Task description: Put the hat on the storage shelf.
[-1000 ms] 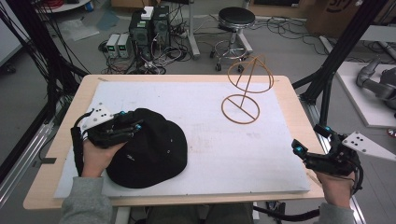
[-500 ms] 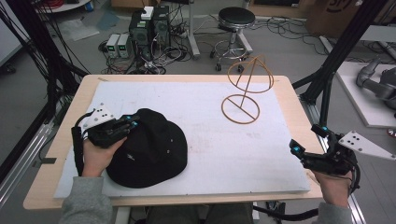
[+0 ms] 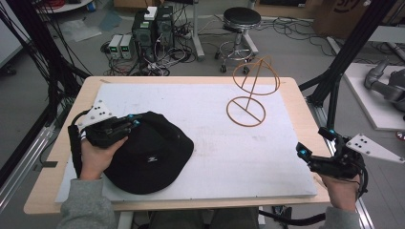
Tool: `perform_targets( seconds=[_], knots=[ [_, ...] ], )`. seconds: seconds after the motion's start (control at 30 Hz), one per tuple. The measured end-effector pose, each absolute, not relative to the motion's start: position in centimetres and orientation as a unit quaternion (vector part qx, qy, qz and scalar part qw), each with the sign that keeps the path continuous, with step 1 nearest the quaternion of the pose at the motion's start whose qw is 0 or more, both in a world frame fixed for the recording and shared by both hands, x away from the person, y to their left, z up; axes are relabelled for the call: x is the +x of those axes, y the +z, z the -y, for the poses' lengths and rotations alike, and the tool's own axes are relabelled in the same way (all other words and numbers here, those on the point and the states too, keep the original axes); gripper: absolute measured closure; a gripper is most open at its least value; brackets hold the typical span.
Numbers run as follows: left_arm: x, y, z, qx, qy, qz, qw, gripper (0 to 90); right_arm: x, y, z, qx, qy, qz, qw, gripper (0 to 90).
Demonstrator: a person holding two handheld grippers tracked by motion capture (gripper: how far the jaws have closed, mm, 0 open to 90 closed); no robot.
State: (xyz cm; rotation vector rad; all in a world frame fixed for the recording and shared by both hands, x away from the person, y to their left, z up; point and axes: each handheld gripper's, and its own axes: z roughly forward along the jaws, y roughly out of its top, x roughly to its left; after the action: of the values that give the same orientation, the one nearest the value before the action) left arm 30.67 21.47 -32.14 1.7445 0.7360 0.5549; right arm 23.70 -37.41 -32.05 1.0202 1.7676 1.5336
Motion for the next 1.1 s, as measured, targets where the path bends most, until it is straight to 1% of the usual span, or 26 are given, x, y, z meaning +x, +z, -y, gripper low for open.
perform_targets(
  seconds=[0.6,1.1],
  knots=[
    [30.2,-30.3,-20.5,0.743,0.224,-0.289,0.561,89.4,23.9,-32.2,37.3,0.383,0.574,-0.664,0.288,2.4],
    [31.9,-27.6,-17.6,0.757,0.174,-0.241,0.582,89.5,24.1,-32.5,37.8,0.389,0.580,-0.658,0.282,2.4]
  ],
)
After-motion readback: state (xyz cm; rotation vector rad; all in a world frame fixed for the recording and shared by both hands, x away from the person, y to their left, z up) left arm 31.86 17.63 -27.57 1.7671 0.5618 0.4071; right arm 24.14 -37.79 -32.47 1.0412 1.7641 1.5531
